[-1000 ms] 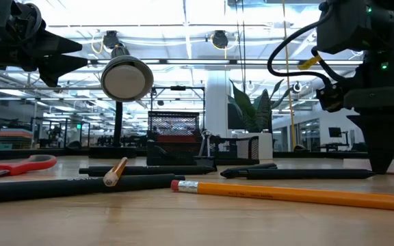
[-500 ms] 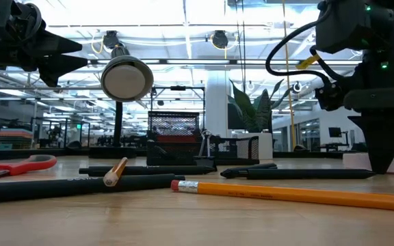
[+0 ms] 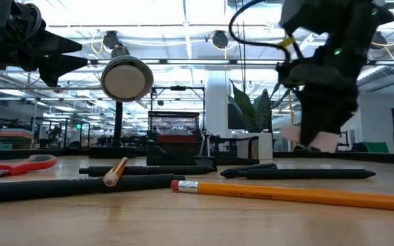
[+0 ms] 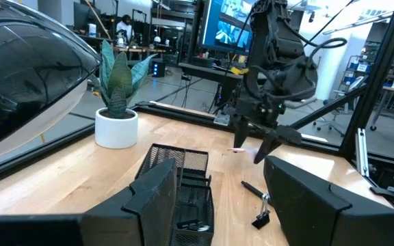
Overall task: Pick and place office supplies into organizer
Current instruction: Put the pink sticky notes into the desk organizer
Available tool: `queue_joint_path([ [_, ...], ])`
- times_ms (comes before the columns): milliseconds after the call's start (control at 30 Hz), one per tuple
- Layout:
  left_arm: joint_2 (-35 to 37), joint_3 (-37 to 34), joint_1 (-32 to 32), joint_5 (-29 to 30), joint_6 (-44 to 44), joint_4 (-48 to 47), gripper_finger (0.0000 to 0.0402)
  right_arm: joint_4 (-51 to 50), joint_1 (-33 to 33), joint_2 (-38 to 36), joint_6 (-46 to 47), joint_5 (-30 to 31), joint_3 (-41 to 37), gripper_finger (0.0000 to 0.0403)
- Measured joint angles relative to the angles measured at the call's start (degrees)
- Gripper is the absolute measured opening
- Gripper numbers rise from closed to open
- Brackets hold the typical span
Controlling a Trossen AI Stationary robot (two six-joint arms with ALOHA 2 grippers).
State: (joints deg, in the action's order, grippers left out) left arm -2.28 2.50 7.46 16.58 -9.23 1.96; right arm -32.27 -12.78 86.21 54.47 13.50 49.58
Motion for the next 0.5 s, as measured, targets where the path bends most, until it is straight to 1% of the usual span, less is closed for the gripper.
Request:
queue_joint_path([
  [100,0.0,0.0,0.0,0.0,0.0,-0.1,0.0225,4.3,1.6,-0.4,-4.5,0.1,0.0,0.029],
  [300,0.0,0.0,0.0,0.0,0.0,-0.3,0.0225,13.6,4.9,-0.4,-20.3,0.0,0.1,0.0288],
  [500,0.0,0.0,0.0,0.0,0.0,-0.3,0.0225,17.2,9.3,-0.4,-37.1,0.0,0.1,0.0282],
])
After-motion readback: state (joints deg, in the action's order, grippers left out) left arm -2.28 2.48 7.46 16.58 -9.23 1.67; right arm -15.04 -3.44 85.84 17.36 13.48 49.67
